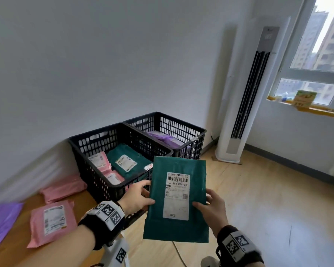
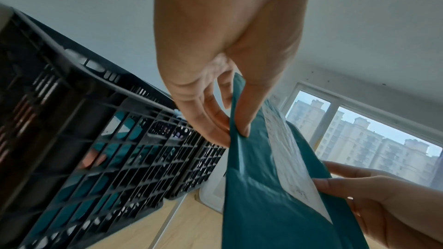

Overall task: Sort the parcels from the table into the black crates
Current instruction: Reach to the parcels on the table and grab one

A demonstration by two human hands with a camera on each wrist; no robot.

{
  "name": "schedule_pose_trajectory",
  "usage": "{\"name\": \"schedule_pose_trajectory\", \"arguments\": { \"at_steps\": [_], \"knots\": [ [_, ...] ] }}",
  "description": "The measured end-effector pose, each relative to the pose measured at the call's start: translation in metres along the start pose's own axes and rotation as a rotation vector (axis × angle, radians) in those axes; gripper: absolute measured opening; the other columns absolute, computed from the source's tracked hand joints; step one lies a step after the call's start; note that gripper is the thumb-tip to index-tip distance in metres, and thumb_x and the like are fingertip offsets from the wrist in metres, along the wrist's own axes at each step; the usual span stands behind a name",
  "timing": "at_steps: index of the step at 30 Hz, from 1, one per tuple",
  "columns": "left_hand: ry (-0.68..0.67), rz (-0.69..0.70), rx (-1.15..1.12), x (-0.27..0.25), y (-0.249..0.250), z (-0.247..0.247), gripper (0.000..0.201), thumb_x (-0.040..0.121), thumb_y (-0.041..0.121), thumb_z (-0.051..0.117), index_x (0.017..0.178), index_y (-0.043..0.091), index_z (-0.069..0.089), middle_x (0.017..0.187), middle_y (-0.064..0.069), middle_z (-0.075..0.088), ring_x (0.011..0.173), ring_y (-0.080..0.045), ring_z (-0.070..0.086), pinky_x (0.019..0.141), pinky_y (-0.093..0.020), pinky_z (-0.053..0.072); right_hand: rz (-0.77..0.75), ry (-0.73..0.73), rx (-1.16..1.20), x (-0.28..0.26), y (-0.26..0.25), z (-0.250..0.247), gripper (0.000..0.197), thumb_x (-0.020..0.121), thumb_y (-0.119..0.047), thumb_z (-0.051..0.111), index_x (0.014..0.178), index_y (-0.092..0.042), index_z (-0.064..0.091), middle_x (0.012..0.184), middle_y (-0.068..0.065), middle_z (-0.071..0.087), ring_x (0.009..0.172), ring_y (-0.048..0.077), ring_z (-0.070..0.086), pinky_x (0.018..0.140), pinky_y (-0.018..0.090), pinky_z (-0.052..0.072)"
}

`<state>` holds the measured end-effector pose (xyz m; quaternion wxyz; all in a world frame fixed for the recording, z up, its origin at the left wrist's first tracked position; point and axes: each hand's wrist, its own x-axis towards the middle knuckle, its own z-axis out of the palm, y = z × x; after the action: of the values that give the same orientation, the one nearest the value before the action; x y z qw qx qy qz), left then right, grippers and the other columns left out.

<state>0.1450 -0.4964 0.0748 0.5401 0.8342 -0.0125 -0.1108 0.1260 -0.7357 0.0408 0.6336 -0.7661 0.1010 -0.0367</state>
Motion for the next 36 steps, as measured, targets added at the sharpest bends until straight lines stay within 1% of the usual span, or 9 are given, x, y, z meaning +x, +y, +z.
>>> {"name": "schedule_pose_trajectory", "arguments": {
  "at_steps": [5, 8, 10, 13, 17, 21, 26, 32, 36],
  "knots": [
    [0.063, -0.007, -0.081, 0.053, 0.025, -0.026, 0.049, 0.081, -0.012, 0.063, 0.123, 0.009, 0.05, 0.082, -0.008, 0.062, 0.072, -0.018, 0.065, 0.059, -0.027, 0.058, -0.062, -0.06, -0.058, 0.081, -0.044, 0.014, 0.039, 0.078, 0.004, 0.069, 0.108, -0.018, 0.056, 0.099, 0.003, 0.066, 0.091, 0.018, 0.064, 0.072, 0.028, 0.056],
    [0.132, -0.011, -0.112, 0.082, 0.038, -0.045, 0.05, 0.08, -0.012, 0.065, 0.122, 0.011, 0.05, 0.087, -0.014, 0.062, 0.079, -0.027, 0.067, 0.069, -0.039, 0.059, -0.105, -0.109, -0.052, 0.12, -0.069, 0.026, 0.038, 0.078, 0.006, 0.069, 0.107, -0.016, 0.056, 0.097, 0.003, 0.066, 0.088, 0.014, 0.064, 0.065, 0.021, 0.054],
    [0.164, -0.038, -0.135, 0.096, 0.045, -0.056, 0.05, 0.079, -0.013, 0.065, 0.12, 0.013, 0.051, 0.099, -0.022, 0.062, 0.085, -0.031, 0.068, 0.07, -0.04, 0.06, -0.106, -0.141, -0.052, 0.141, -0.081, 0.034, 0.038, 0.078, 0.005, 0.07, 0.108, -0.015, 0.057, 0.099, 0.006, 0.067, 0.088, 0.016, 0.065, 0.069, 0.025, 0.056],
    [0.203, -0.069, -0.151, 0.113, 0.057, -0.073, 0.048, 0.08, -0.013, 0.064, 0.112, 0.018, 0.049, 0.098, -0.019, 0.062, 0.078, -0.025, 0.066, 0.06, -0.029, 0.059, -0.097, -0.183, -0.046, 0.173, -0.1, 0.049, 0.043, 0.077, 0.004, 0.071, 0.113, -0.013, 0.056, 0.101, 0.007, 0.068, 0.09, 0.02, 0.066, 0.074, 0.033, 0.057],
    [0.221, -0.132, -0.15, 0.14, 0.068, -0.1, 0.048, 0.079, -0.013, 0.065, 0.119, 0.01, 0.051, 0.096, -0.017, 0.065, 0.088, -0.031, 0.068, 0.079, -0.045, 0.058, -0.117, -0.257, -0.064, 0.212, -0.125, 0.069, 0.049, 0.077, 0.003, 0.073, 0.118, -0.014, 0.053, 0.106, 0.008, 0.067, 0.092, 0.023, 0.067, 0.08, 0.039, 0.057],
    [0.274, -0.187, -0.16, 0.164, 0.076, -0.126, 0.056, 0.079, -0.012, 0.065, 0.13, 0.006, 0.048, 0.097, -0.018, 0.07, 0.084, -0.028, 0.07, 0.068, -0.035, 0.06, -0.127, -0.344, -0.104, 0.255, -0.143, 0.094, 0.059, 0.076, 0.002, 0.075, 0.126, -0.013, 0.05, 0.106, 0.01, 0.067, 0.09, 0.022, 0.068, 0.082, 0.04, 0.057],
    [0.377, -0.257, -0.174, 0.189, 0.078, -0.15, 0.056, 0.079, -0.013, 0.065, 0.13, 0.007, 0.05, 0.105, -0.019, 0.068, 0.094, -0.032, 0.068, 0.083, -0.046, 0.057, -0.156, -0.468, -0.137, 0.306, -0.159, 0.133, 0.067, 0.073, 0.002, 0.076, 0.132, -0.01, 0.046, 0.116, 0.013, 0.063, 0.098, 0.025, 0.065, 0.087, 0.042, 0.055],
    [0.524, -0.327, -0.199, 0.215, 0.079, -0.168, 0.051, 0.08, -0.018, 0.06, 0.126, 0.002, 0.052, 0.121, -0.016, 0.06, 0.083, -0.025, 0.067, 0.058, -0.029, 0.059, -0.214, -0.571, -0.268, 0.355, -0.177, 0.181, 0.069, 0.069, -0.001, 0.079, 0.131, -0.008, 0.048, 0.119, 0.01, 0.062, 0.105, 0.025, 0.062, 0.092, 0.042, 0.053],
    [0.588, -0.417, -0.171, 0.229, 0.069, -0.175, 0.046, 0.082, -0.016, 0.058, 0.124, 0.002, 0.053, 0.093, -0.009, 0.066, 0.076, -0.021, 0.066, 0.058, -0.028, 0.059, -0.218, -0.657, -0.34, 0.372, -0.175, 0.214, 0.08, 0.068, -0.002, 0.079, 0.139, -0.008, 0.041, 0.132, 0.009, 0.055, 0.116, 0.027, 0.057, 0.098, 0.044, 0.049]
  ]
}}
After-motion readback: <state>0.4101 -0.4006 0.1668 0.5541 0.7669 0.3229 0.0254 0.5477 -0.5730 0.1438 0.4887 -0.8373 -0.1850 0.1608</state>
